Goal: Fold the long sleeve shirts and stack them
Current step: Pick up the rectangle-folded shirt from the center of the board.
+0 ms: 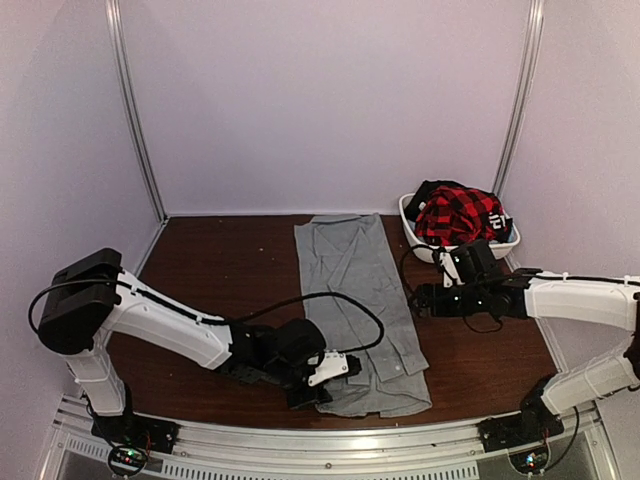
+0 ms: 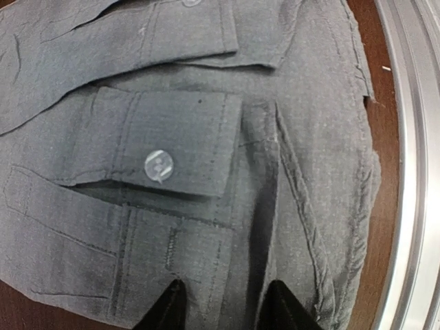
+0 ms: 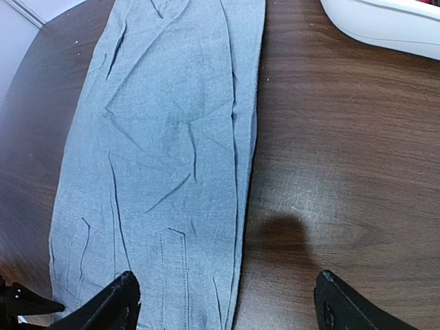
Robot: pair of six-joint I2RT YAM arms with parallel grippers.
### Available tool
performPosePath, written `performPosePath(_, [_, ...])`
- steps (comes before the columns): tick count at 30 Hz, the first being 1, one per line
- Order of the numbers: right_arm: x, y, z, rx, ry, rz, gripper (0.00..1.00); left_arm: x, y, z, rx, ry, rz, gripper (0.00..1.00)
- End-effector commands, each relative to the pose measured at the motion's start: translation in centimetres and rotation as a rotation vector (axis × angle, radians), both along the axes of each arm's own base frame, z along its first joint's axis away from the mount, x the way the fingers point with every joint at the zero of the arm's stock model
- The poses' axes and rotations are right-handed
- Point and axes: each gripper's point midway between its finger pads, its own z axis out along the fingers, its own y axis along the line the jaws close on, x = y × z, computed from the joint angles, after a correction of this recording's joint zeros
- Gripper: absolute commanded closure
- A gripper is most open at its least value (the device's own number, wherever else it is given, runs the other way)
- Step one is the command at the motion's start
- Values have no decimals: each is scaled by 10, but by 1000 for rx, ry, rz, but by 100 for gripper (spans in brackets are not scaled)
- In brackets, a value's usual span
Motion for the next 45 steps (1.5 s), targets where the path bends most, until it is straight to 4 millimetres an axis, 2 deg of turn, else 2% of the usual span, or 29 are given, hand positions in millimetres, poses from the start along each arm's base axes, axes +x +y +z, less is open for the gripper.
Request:
performPosePath(1, [-8, -6, 4, 11, 1, -10, 11, -1, 19, -21, 83, -10, 30, 66])
performPosePath(7, [-18, -7, 7, 26, 8, -2, 12, 6, 24, -10, 53, -58, 63, 100])
performPosePath(11, [-30, 0, 14, 44, -12, 29, 13, 2, 21, 5, -5, -33, 45, 100])
performPosePath(15, [-52, 22, 29, 58, -53, 130, 13, -4, 21, 18, -49, 114, 53, 100])
performPosePath(20, [-95, 50, 36, 33, -70, 280, 12, -4, 33, 32, -70, 243, 89, 100])
performPosePath(25, [-138, 72, 35, 36, -76, 405, 12, -8, 41, 36, -77, 320, 118, 100])
performPosePath(29, [-162, 82, 19, -48, -66, 476, 12, -16, 50, 29, -82, 367, 145, 100])
performPosePath(36, [-185, 104, -17, -228, -20, 611, 13, -18, 59, 21, -57, 389, 193, 100])
performPosePath(41, [-204, 120, -30, -271, -11, 720, 13, -16, 63, 20, -43, 387, 214, 100])
performPosePath(45, [-211, 123, -44, -317, 16, 763, 16, -16, 63, 17, -33, 385, 217, 100])
